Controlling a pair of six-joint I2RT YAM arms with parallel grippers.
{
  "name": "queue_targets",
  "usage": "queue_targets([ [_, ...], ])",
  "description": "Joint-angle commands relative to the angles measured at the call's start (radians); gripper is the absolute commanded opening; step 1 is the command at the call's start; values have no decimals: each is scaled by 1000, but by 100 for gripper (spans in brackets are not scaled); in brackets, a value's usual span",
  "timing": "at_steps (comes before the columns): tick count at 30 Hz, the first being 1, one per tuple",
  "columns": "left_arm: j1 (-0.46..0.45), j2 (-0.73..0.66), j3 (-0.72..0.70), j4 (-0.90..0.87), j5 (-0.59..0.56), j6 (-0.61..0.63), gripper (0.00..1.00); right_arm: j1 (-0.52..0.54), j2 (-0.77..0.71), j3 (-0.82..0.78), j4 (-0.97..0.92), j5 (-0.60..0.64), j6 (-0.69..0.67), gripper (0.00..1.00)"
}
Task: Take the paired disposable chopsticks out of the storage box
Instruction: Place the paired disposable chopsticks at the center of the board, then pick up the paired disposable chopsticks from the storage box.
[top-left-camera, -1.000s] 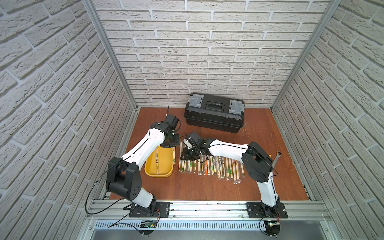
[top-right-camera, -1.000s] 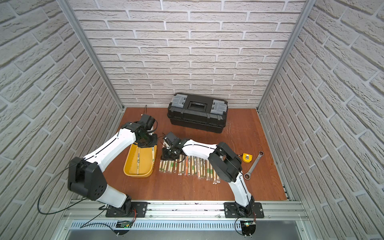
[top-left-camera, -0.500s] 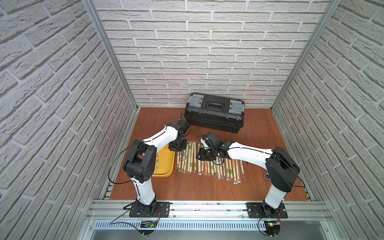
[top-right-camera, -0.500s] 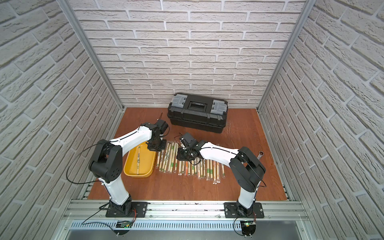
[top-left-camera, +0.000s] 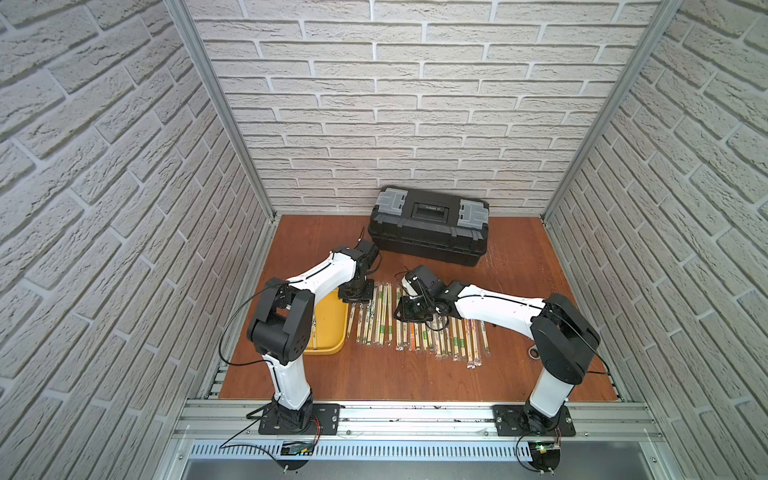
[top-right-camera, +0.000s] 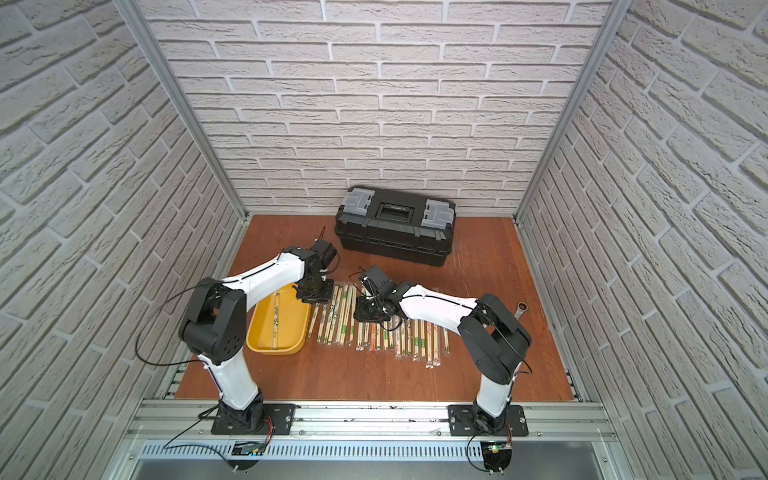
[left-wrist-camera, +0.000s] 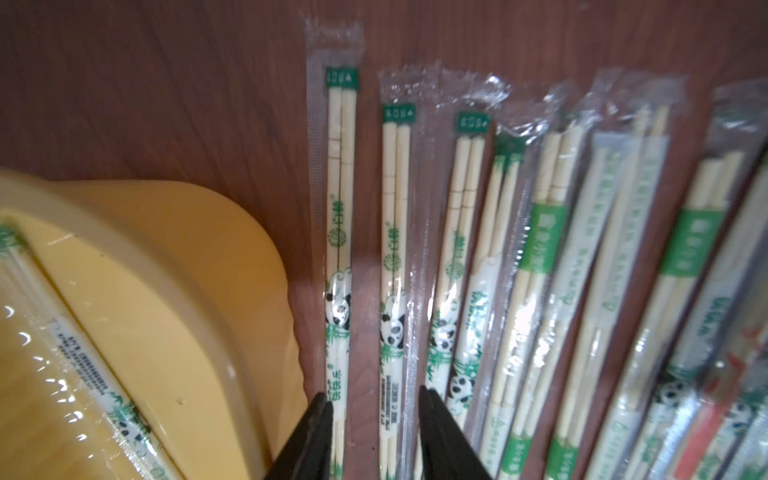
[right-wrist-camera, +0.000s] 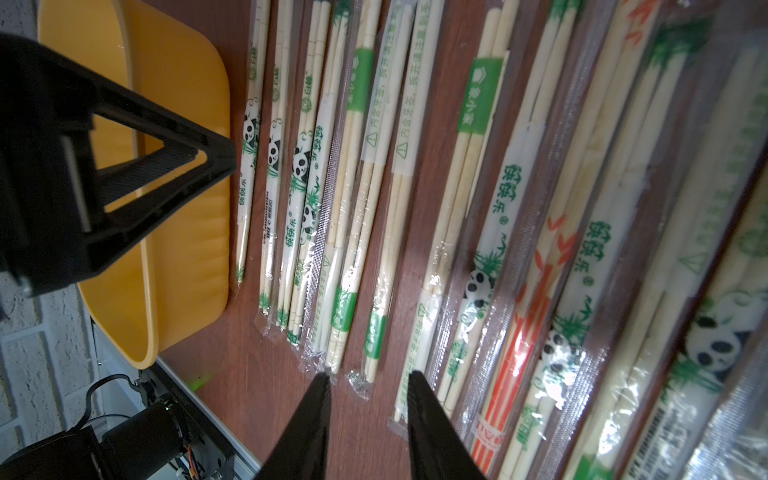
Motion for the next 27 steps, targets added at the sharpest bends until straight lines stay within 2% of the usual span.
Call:
queue_targets([
  [1, 19, -125, -5, -8, -7, -35, 39, 11, -4, 45, 27, -15, -6, 33],
  [5, 101, -228, -96, -14, -54, -77, 39, 25, 42, 107, 22, -26, -12, 34],
  [9, 241, -314, -226, -5, -54, -119, 39, 42, 110, 197, 13, -34, -13, 34],
  [13, 336, -344, -311, 11, -50, -138, 39, 56, 184, 287, 4, -50, -13, 33],
  [18, 374, -300, -356, 41, -53, -153, 39, 64, 267, 365, -1, -71, -4, 33],
  [27, 380, -178, -379, 102, -60, -185, 39, 66, 319, 414, -9, -92, -10, 34],
])
